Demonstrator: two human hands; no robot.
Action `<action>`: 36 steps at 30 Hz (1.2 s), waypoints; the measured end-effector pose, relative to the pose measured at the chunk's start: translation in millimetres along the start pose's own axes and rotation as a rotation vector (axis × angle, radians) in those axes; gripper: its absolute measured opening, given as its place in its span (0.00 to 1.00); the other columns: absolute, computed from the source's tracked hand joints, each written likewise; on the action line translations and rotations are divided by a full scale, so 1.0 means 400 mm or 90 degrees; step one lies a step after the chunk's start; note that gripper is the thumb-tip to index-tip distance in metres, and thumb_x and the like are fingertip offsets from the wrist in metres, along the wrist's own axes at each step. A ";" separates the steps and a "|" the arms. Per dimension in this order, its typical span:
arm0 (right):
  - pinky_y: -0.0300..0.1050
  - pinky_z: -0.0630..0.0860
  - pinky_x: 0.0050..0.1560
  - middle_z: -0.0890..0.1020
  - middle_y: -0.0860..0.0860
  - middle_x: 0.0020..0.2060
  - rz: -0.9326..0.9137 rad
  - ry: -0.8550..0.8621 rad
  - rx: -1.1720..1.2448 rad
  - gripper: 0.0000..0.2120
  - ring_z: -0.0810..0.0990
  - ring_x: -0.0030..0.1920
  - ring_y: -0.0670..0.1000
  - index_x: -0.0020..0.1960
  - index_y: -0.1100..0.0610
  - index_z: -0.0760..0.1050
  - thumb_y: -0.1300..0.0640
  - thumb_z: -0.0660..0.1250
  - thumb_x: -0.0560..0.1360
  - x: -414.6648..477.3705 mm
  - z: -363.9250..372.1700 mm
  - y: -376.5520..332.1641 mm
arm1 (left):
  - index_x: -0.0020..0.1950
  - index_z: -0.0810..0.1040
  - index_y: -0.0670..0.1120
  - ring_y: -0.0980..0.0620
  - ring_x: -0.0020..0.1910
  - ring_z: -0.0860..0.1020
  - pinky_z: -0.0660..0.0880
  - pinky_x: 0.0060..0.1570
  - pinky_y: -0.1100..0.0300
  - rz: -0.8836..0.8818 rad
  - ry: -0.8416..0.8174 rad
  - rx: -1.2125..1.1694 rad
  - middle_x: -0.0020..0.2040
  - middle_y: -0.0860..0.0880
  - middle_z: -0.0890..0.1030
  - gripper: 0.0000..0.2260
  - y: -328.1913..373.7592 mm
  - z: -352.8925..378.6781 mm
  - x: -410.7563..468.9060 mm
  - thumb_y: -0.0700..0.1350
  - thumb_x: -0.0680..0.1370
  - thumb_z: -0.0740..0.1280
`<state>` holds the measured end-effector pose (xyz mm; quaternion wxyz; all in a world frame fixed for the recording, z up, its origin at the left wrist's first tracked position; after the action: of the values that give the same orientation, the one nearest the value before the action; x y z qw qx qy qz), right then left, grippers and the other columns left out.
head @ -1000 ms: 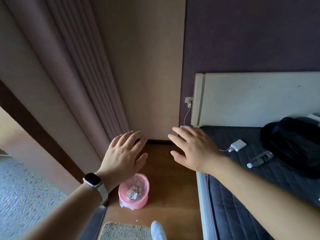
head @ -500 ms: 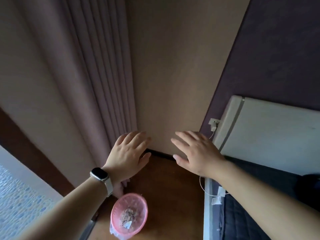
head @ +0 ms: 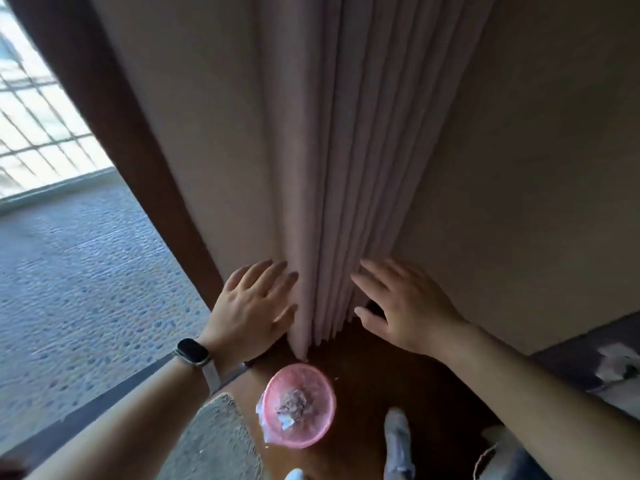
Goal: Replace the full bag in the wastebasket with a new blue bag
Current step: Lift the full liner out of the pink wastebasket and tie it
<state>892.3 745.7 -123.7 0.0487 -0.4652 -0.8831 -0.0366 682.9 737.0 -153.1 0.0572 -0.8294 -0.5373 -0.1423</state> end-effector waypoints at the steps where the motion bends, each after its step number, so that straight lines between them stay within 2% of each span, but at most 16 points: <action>1: 0.56 0.72 0.62 0.73 0.55 0.67 -0.024 -0.001 0.007 0.26 0.72 0.65 0.58 0.68 0.54 0.70 0.40 0.59 0.75 0.024 0.017 0.022 | 0.66 0.76 0.48 0.42 0.65 0.75 0.68 0.63 0.48 -0.031 -0.017 0.011 0.66 0.46 0.77 0.22 -0.011 0.017 -0.002 0.57 0.76 0.62; 5: 0.55 0.69 0.62 0.73 0.54 0.67 -0.110 -0.030 0.056 0.27 0.71 0.65 0.57 0.68 0.53 0.69 0.39 0.58 0.75 0.080 0.101 0.097 | 0.66 0.76 0.47 0.42 0.65 0.75 0.68 0.64 0.48 -0.151 -0.049 0.035 0.66 0.45 0.77 0.22 0.007 0.070 -0.025 0.56 0.76 0.63; 10: 0.54 0.71 0.59 0.75 0.56 0.65 -0.227 -0.056 0.093 0.26 0.73 0.64 0.58 0.67 0.54 0.71 0.41 0.61 0.73 0.103 0.258 0.141 | 0.67 0.75 0.47 0.43 0.65 0.74 0.67 0.65 0.47 -0.218 -0.109 0.062 0.66 0.45 0.77 0.21 0.065 0.186 -0.050 0.55 0.77 0.62; 14: 0.55 0.72 0.58 0.75 0.55 0.64 -0.235 -0.075 0.137 0.27 0.73 0.63 0.57 0.66 0.53 0.69 0.41 0.62 0.72 0.092 0.399 0.148 | 0.65 0.76 0.46 0.43 0.64 0.74 0.66 0.64 0.48 -0.252 -0.143 0.060 0.65 0.44 0.78 0.21 0.099 0.298 -0.085 0.55 0.76 0.63; 17: 0.54 0.70 0.60 0.74 0.54 0.65 -0.238 -0.093 0.160 0.26 0.71 0.64 0.56 0.66 0.53 0.71 0.41 0.61 0.72 0.057 0.502 0.135 | 0.65 0.76 0.46 0.42 0.64 0.75 0.67 0.63 0.47 -0.255 -0.167 0.046 0.65 0.45 0.78 0.21 0.122 0.388 -0.121 0.55 0.77 0.61; 21: 0.53 0.70 0.58 0.75 0.54 0.64 -0.237 -0.092 0.173 0.25 0.73 0.63 0.57 0.64 0.55 0.72 0.42 0.60 0.72 -0.004 0.640 0.109 | 0.65 0.75 0.46 0.41 0.63 0.75 0.68 0.62 0.47 -0.246 -0.153 0.038 0.64 0.44 0.78 0.21 0.134 0.523 -0.188 0.54 0.76 0.62; 30: 0.53 0.72 0.58 0.76 0.56 0.62 -0.275 -0.125 0.153 0.26 0.74 0.61 0.58 0.63 0.55 0.73 0.41 0.59 0.71 -0.178 1.075 -0.019 | 0.67 0.73 0.47 0.40 0.64 0.74 0.69 0.62 0.45 -0.307 -0.209 0.053 0.65 0.43 0.77 0.22 0.121 0.959 -0.546 0.55 0.76 0.62; 36: 0.54 0.71 0.58 0.76 0.56 0.63 -0.275 -0.129 0.109 0.28 0.74 0.62 0.58 0.65 0.55 0.73 0.39 0.56 0.72 -0.337 1.229 -0.088 | 0.68 0.71 0.48 0.41 0.64 0.73 0.68 0.61 0.46 -0.346 -0.175 0.086 0.66 0.44 0.76 0.23 0.227 1.063 -0.739 0.54 0.75 0.64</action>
<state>913.5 669.6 -628.6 -0.0099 -0.2611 -0.9623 0.0752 726.8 546.0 -640.9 -0.0012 -0.6614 -0.7501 -0.0033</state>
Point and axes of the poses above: each hand's wrist, its own x-axis towards the middle knuckle, its own z-axis out of the palm, y = z × x, the point moved 7 cm from there along x, towards the middle knuckle
